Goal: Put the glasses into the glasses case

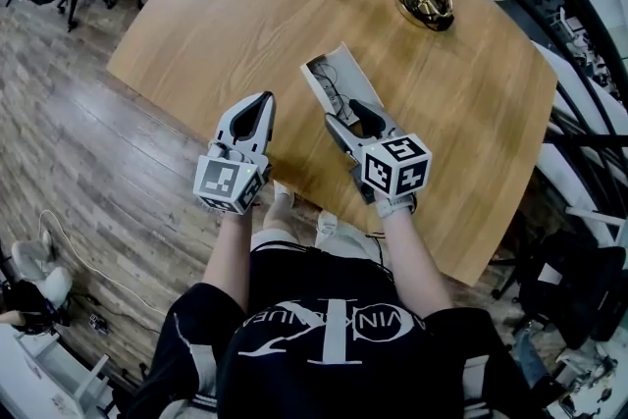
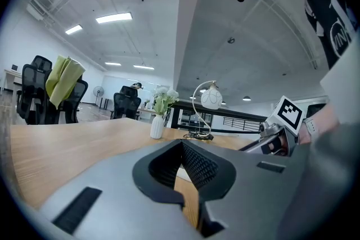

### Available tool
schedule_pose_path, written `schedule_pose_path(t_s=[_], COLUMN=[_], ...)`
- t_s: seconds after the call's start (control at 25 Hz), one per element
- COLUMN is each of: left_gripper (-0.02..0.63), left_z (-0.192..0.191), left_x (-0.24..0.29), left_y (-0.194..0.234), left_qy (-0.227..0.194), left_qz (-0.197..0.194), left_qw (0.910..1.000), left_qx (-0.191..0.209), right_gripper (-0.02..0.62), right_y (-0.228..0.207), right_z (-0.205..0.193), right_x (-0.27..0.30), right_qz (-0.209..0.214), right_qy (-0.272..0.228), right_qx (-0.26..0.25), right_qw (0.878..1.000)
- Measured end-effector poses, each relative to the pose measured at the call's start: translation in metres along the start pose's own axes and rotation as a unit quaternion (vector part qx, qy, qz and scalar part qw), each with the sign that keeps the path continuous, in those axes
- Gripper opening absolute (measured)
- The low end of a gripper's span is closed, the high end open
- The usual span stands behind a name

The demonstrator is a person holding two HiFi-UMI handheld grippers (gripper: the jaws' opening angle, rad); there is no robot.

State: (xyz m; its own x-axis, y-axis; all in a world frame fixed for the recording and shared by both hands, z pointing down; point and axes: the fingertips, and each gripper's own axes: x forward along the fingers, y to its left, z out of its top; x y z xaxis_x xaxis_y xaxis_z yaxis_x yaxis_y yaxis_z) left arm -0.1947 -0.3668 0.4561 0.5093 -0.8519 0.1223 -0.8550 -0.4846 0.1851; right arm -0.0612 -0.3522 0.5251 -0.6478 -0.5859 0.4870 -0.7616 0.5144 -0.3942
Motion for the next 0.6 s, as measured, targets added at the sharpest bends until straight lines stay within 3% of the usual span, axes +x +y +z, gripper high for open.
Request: schedule_pose_path(t_s=[0.24, 0.6], left_gripper=[0.015, 0.015], left_z=[0.01, 0.016], left_x=[-0.01, -0.025], left_y=[-0.006, -0.023], left_qy=[-0.012, -0.021], left_qz=[0.005, 0.008], left_qw=[0.9999, 0.9997], left_qx=[0.006, 0.008], right_gripper=[0.232, 0.065], right_y=[0.007, 0.017], right_z=[0.011, 0.014], right_x=[-0.015, -0.045], right_qz=[0.0, 0.004], right_qy=[-0.031, -0.05], right_qx=[-0.026, -0.049], right_qw=[0.999, 0.998])
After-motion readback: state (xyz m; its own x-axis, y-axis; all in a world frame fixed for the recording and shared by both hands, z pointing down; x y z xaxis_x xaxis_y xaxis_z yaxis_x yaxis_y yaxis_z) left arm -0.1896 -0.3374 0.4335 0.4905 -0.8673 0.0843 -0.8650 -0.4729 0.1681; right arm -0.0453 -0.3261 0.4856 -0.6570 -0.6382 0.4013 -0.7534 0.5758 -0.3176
